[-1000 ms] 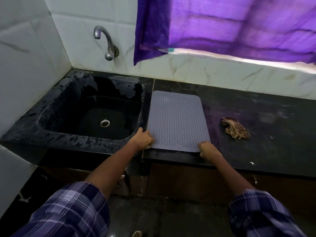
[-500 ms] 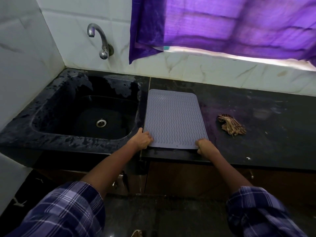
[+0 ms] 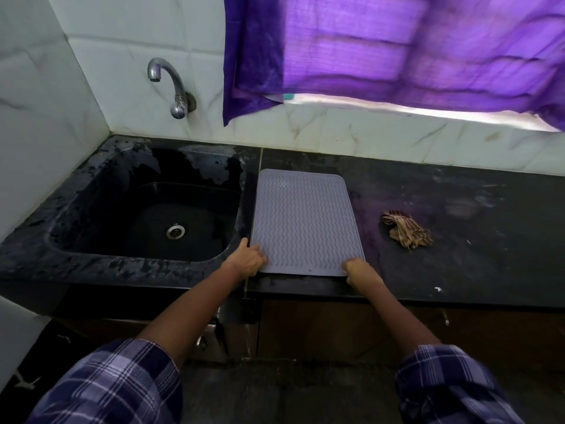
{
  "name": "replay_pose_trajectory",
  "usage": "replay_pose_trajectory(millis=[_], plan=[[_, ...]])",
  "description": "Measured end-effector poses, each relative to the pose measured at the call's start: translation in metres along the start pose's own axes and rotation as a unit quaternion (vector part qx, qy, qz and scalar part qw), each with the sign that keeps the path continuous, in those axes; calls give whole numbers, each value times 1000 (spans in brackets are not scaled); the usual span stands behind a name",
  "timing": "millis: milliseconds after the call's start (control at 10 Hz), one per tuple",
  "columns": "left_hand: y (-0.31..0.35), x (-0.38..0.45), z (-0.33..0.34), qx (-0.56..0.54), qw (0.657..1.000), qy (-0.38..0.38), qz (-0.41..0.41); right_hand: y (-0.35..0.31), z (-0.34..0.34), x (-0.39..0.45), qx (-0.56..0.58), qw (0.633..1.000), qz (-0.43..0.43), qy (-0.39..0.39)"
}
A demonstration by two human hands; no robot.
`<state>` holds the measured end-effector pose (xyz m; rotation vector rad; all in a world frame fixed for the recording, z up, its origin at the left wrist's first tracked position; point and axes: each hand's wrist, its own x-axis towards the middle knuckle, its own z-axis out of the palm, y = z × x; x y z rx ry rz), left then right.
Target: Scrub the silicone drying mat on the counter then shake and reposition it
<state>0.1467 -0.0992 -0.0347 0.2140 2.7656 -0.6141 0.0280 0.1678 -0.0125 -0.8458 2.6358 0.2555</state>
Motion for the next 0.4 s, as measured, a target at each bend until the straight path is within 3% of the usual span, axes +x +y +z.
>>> replay_pose_trajectory(millis=[200, 400], plan=[[-6, 2, -24, -14, 999, -44, -7, 5, -8, -9, 23, 1000, -1, 18], [-9, -1, -64, -64, 994, 50, -71, -4, -32, -17, -1, 981, -28, 192]])
